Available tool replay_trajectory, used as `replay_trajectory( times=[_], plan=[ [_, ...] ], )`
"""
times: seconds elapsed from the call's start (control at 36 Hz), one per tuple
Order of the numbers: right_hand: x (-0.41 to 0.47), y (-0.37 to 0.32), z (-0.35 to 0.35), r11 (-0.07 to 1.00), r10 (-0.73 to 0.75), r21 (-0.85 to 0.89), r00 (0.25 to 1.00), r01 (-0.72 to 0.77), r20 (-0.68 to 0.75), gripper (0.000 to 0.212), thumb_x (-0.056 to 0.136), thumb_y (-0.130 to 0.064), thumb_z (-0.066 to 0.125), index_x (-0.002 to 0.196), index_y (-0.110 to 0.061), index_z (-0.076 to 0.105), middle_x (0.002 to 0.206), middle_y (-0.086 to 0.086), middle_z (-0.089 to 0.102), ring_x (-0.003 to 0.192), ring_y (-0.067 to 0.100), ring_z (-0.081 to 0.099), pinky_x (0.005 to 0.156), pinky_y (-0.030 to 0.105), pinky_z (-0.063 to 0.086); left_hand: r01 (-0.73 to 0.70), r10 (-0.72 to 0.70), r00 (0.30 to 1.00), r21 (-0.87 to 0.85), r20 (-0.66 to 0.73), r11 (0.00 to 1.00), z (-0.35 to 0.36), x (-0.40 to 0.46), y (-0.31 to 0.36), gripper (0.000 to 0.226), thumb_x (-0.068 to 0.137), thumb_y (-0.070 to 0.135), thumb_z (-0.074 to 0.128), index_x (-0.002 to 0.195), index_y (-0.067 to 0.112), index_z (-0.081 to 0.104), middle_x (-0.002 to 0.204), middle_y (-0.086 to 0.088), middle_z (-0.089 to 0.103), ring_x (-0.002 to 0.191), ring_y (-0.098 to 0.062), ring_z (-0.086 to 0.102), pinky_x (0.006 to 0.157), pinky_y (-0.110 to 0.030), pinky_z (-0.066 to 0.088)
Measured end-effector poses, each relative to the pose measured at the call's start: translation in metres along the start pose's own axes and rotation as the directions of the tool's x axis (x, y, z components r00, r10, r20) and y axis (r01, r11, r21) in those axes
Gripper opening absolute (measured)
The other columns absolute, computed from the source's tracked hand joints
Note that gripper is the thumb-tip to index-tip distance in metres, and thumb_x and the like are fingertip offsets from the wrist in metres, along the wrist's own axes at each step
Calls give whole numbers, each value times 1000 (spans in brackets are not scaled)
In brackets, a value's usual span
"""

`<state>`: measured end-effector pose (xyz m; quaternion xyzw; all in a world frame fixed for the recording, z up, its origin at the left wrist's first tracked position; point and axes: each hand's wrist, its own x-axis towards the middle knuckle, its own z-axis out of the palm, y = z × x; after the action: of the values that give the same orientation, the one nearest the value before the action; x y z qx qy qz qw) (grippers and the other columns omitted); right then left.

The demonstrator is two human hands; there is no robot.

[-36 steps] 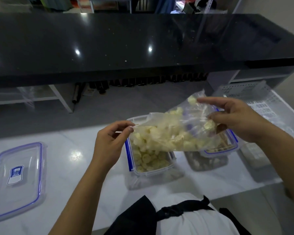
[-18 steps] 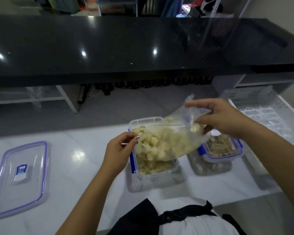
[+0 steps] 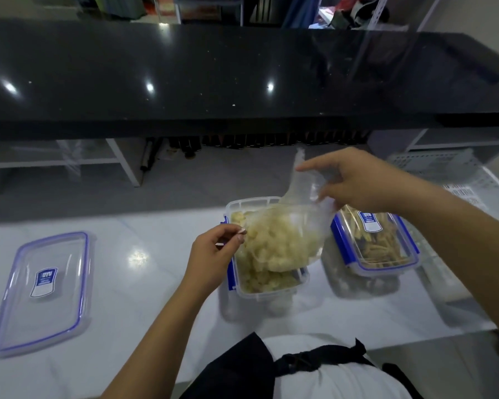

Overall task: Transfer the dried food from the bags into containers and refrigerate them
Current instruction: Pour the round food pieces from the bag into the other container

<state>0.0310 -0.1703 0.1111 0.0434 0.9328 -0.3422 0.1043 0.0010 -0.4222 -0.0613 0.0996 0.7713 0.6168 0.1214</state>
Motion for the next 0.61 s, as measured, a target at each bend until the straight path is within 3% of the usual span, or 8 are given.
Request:
replay_trajectory(
  times=[0.06, 0.14, 0.19, 0.25, 0.33, 0.44, 0.53, 0.61],
  plan=[
    [0, -2, 1, 998, 57, 30, 998, -57, 4, 65, 89, 13, 57, 138, -30, 58, 117, 2, 69, 68, 12, 74, 54, 16, 52, 22, -22, 1000, -7, -7, 1000, 0, 0, -4, 11, 92, 20, 70, 93, 30, 75, 91, 14, 74, 85, -5, 68, 70, -16, 54],
    [-5, -3, -6, 906, -29, 423, 994, -19, 107, 57, 86, 13, 66, 131, -21, 65, 120, 3, 67, 83, 22, 76, 64, 26, 61, 29, -29, 999, -21, -21, 999, 0, 0, -6, 11, 93, 22, 69, 92, 32, 74, 92, 16, 74, 86, -4, 68, 69, -16, 55],
    [-7, -5, -10, 854, -109, 520, 986, 29, 124, 54, 83, 8, 70, 129, -20, 67, 121, 0, 70, 91, 27, 76, 68, 30, 62, 54, -54, 998, -14, -37, 998, 0, -2, -8, 10, 95, 24, 67, 94, 32, 74, 93, 18, 74, 87, -2, 69, 69, -16, 56],
    [-4, -1, -6, 848, -107, 528, 991, 48, 80, 54, 82, 7, 71, 129, -19, 67, 125, -3, 69, 92, 26, 75, 70, 31, 62, 87, -88, 993, -13, -80, 996, 2, -5, -11, 10, 96, 25, 66, 97, 33, 72, 97, 18, 72, 90, 2, 67, 69, -16, 56],
    [4, 11, 16, 875, 42, 484, 999, -21, -33, 54, 86, 15, 64, 132, -13, 63, 124, 4, 68, 83, 21, 76, 68, 30, 63, 150, -147, 981, 14, -129, 989, 2, -7, -15, 25, 93, 23, 70, 113, 36, 62, 118, 15, 56, 100, 1, 61, 73, -17, 55],
    [3, 30, 50, 848, 113, 526, 992, -67, -56, 51, 88, 13, 62, 130, -17, 65, 102, 12, 74, 79, 20, 75, 65, 27, 61, 344, -344, 939, -142, 27, 928, -1, -6, -14, 45, 90, 19, 73, 127, 36, 54, 119, 3, 62, 95, -16, 70, 72, -36, 63],
    [0, 38, 64, 837, 68, 547, 996, -25, -58, 50, 89, 6, 65, 129, -22, 66, 120, 6, 70, 86, 24, 74, 74, 34, 61, 430, -420, 903, -188, 93, 883, -5, -6, -14, 54, 87, 16, 76, 132, 32, 52, 113, -7, 66, 93, -24, 72, 74, -45, 64],
    [-5, 38, 75, 822, 14, 566, 992, 61, -128, 56, 90, 5, 64, 133, -32, 62, 133, -1, 63, 100, 20, 72, 86, 37, 59, 459, -446, 888, -195, 109, 867, -5, -8, -13, 68, 86, 10, 76, 139, 35, 42, 110, -10, 64, 91, -27, 72, 68, -40, 64]
  ],
)
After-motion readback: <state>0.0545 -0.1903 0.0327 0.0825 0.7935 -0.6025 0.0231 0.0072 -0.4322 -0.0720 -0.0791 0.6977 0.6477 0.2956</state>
